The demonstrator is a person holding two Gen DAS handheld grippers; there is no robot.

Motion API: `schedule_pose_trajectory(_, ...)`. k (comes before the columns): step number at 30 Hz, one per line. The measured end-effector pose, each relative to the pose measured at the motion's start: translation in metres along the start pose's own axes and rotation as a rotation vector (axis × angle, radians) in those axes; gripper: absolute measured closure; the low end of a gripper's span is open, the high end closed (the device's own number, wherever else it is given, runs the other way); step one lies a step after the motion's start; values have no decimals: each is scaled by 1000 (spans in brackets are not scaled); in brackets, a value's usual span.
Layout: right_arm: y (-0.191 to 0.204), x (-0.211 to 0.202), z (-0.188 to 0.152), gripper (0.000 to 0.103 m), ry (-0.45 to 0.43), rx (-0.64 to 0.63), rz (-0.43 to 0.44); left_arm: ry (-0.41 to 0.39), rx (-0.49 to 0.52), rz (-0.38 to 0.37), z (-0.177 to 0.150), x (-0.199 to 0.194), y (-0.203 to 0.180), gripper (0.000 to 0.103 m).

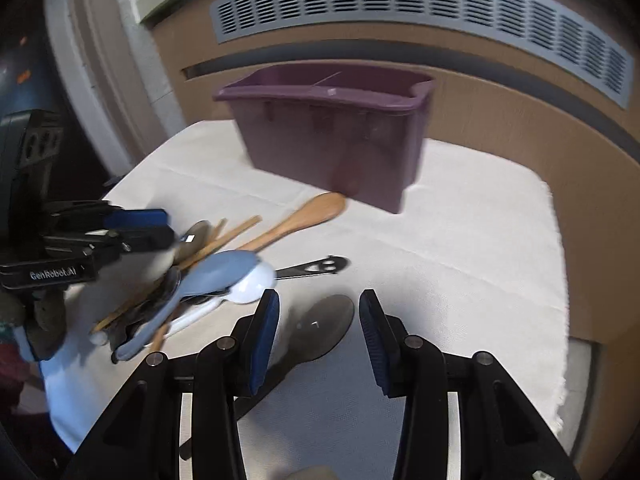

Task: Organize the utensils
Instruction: 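Lift the chopstick with the left tool while the right tool lifts the smoky spoon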

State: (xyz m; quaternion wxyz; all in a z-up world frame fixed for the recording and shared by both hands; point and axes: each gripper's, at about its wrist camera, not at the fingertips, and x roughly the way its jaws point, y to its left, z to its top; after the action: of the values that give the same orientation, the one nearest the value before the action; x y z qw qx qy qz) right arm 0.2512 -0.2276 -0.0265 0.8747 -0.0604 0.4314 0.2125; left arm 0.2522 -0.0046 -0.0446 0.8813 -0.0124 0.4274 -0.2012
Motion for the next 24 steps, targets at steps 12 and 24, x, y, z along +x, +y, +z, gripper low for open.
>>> schedule_pose_trajectory(12, 3, -6, -24, 63, 23, 13, -134, 213, 131, 119, 5, 61, -20, 89)
schedule_pose_trajectory(24, 18, 38, -7, 62, 103, 330, -124, 70, -98, 80, -22, 10, 12, 98)
